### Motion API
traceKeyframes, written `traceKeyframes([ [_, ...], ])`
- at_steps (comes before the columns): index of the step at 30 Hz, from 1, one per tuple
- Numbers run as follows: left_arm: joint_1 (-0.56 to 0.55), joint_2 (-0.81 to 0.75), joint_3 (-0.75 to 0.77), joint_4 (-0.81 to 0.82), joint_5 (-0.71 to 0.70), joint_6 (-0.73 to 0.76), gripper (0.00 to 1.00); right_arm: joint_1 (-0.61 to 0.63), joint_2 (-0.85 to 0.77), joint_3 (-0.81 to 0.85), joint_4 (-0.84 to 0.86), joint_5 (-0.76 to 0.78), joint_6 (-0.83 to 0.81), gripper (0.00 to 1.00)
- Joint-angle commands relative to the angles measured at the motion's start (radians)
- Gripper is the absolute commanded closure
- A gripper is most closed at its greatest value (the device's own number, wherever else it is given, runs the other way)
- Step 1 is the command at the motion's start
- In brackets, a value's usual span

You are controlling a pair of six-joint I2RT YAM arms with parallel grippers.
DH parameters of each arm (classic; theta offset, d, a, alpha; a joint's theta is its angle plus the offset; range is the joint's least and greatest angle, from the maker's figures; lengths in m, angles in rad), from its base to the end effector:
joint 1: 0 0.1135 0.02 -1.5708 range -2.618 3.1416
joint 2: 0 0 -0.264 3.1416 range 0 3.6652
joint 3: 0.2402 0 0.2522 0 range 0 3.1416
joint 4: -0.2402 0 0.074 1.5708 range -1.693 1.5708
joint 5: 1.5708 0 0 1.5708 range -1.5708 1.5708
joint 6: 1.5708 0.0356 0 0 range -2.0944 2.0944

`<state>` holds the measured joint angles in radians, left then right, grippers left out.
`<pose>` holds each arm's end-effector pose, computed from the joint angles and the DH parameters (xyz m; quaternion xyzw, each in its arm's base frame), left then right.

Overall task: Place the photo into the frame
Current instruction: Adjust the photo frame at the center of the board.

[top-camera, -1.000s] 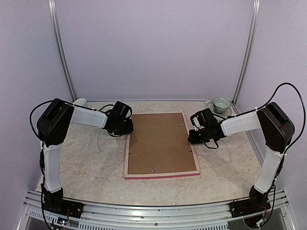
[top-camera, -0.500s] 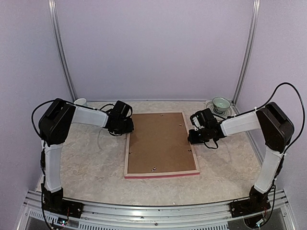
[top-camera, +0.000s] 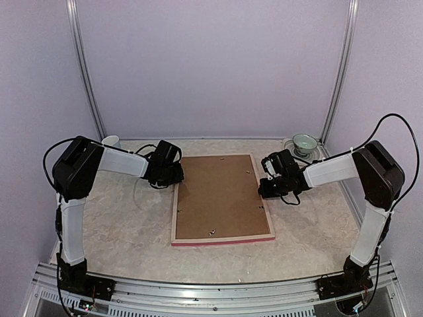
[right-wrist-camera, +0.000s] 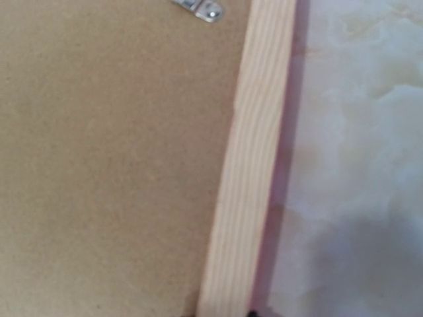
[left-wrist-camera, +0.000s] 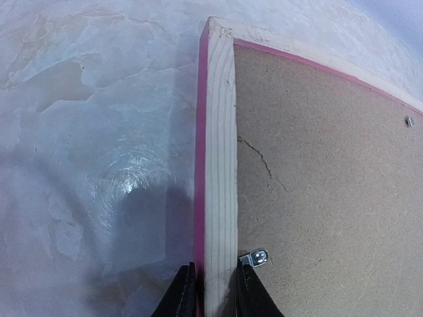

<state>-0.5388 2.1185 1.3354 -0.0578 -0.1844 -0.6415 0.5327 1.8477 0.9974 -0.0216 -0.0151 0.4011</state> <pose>0.3862 -0.2233 0.1274 -0.0806 0.9273 -0.1263 0.3431 0.3179 0.1881 0.1390 -0.0643 0.9373 0.1604 0.3025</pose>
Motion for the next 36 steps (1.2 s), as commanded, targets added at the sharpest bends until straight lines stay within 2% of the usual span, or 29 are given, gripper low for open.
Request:
traceKeyframes([
  [1,0.015,0.053,-0.007,-0.06,-0.04,-0.016,0.78,0.036,0.042,-0.013,-0.044,-0.087,-0.105,1.0],
  [13,0.02,0.057,-0.011,-0.056,-0.015,-0.019,0.79,0.039,0.048,-0.009,-0.049,-0.082,-0.106,1.0],
  [26,0.016,-0.088,-0.074,-0.041,0.064,0.015,0.77,0.039,0.045,0.01,-0.066,-0.077,-0.096,1.0],
  [32,0.012,-0.094,-0.071,-0.05,0.116,0.03,0.68,0.039,0.036,0.009,-0.067,-0.075,-0.093,1.0],
  [36,0.007,-0.094,-0.077,-0.056,0.114,0.032,0.54,0.039,0.034,0.008,-0.067,-0.076,-0.093,1.0],
])
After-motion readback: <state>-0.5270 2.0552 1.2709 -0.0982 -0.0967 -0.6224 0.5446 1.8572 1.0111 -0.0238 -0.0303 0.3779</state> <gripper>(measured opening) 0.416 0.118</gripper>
